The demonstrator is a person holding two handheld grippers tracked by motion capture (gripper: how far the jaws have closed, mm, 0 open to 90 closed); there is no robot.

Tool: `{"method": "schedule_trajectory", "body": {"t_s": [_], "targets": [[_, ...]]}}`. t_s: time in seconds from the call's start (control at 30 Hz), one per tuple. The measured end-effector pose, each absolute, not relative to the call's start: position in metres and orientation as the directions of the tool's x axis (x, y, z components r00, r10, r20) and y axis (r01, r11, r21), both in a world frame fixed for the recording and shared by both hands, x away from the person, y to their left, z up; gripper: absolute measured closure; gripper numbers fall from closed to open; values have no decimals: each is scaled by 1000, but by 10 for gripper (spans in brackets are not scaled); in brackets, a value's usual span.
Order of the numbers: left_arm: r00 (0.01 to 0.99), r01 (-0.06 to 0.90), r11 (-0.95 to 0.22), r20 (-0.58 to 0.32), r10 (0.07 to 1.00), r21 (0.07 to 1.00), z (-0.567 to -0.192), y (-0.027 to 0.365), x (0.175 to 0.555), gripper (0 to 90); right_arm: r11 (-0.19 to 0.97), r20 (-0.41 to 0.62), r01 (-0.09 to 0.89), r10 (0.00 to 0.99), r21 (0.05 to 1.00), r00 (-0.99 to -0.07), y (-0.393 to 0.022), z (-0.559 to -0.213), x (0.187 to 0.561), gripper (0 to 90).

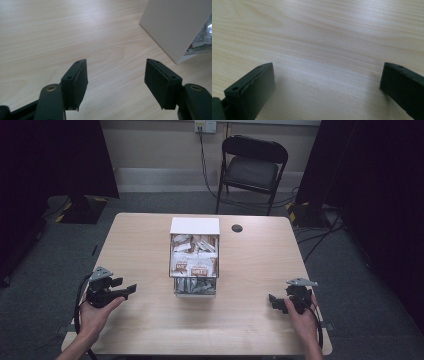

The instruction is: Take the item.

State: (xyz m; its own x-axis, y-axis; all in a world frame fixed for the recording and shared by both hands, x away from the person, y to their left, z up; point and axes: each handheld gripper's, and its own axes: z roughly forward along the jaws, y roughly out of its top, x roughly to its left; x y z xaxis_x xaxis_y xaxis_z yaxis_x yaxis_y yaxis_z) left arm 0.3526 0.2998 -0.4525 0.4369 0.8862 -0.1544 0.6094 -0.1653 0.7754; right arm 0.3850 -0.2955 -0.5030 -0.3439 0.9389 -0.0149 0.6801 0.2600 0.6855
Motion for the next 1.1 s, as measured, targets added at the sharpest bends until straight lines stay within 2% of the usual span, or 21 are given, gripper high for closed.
{"method": "schedule_trajectory", "body": {"t_s": [0.23, 0.4, 0.5, 0.53, 0.57, 0.8, 1.03, 1.1], "targets": [[484, 564, -186, -139, 864, 805, -443, 295, 348, 378, 260, -15, 680, 939, 686, -344, -295, -503, 385, 0], [505, 564, -165, -179, 844, 809, -440, 292, 348, 387, 260, -15, 680, 939, 686, -344, -295, -503, 385, 0], [537, 532, -194, -151, 830, 824, -435, 290, 346, 389, 260, -15, 680, 939, 686, -344, -295, -503, 385, 0], [537, 532, -194, -151, 830, 824, -435, 290, 346, 390, 260, -15, 680, 939, 686, -344, -295, -503, 385, 0], [548, 536, -170, -188, 815, 827, -432, 290, 346, 390, 260, -14, 680, 939, 686, -344, -295, -503, 385, 0], [566, 548, -151, -232, 791, 822, -425, 289, 347, 418, 260, -15, 680, 939, 685, -344, -295, -503, 385, 0], [603, 521, -175, -215, 769, 836, -408, 288, 346, 427, 260, -15, 680, 939, 686, -344, -295, -503, 385, 0], [600, 522, -175, -213, 771, 835, -405, 288, 347, 404, 260, -15, 680, 939, 686, -344, -295, -503, 385, 0]]}}
